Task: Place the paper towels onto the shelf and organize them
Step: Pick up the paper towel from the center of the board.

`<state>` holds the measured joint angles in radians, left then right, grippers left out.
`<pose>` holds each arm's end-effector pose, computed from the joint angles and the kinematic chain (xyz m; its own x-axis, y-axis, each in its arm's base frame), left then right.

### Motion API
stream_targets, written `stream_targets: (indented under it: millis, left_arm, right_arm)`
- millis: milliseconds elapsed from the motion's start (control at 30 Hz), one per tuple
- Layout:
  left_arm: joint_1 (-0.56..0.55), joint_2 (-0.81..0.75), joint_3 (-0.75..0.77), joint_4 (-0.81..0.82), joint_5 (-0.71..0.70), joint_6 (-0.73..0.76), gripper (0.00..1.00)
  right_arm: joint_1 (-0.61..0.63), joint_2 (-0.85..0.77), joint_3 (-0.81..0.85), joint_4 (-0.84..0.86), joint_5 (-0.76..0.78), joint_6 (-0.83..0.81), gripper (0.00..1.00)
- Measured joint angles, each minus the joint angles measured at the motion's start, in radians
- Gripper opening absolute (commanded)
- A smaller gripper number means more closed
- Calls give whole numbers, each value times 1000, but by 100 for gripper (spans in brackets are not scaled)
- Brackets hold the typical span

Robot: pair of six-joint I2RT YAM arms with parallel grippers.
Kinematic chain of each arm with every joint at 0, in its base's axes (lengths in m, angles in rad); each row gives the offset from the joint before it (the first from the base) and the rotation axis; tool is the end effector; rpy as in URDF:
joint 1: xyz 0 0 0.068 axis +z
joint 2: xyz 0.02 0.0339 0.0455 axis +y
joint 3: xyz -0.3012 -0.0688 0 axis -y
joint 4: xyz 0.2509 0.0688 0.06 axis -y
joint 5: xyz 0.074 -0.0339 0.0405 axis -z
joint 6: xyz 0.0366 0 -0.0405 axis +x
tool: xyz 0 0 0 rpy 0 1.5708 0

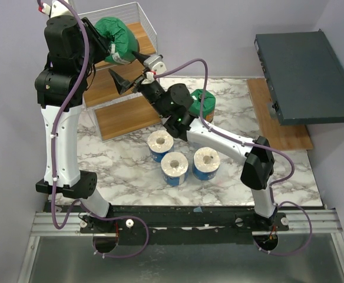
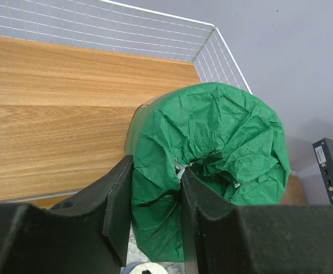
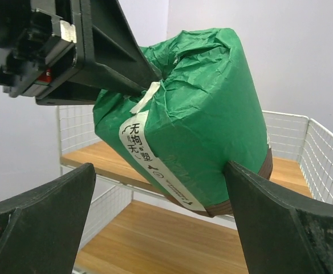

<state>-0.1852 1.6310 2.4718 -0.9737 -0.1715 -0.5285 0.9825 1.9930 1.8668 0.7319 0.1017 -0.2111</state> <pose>0.2664 -0.0435 0.6265 -0.1201 -0.4830 -0.8674 -0.0526 0.8755 -0.4803 0.2754 0.4061 0.4791 0.4726 0.3329 -0.8160 -0.6977 0.7070 -0.1157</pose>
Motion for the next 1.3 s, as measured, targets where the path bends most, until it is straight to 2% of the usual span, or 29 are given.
stream_targets:
  millis: [300,567,800,1100,1300]
  left_arm:
    - [1,2,-6,14,0,0,34]
    - [1,2,-6,14,0,7,34]
    - [1,2,-6,14,0,7,35]
    - [1,2,-6,14,1,6,40]
    - [1,2,-6,14,8,4,48]
  right_arm:
    - [0,52,90,-32,68,-53,100]
    - [6,52,35,12,84,-111,100]
    - [12,80,69,13,111,-178,100]
    - [13,94,104,16,122,-198,100]
    - [13,100,141,13,116,-190,100]
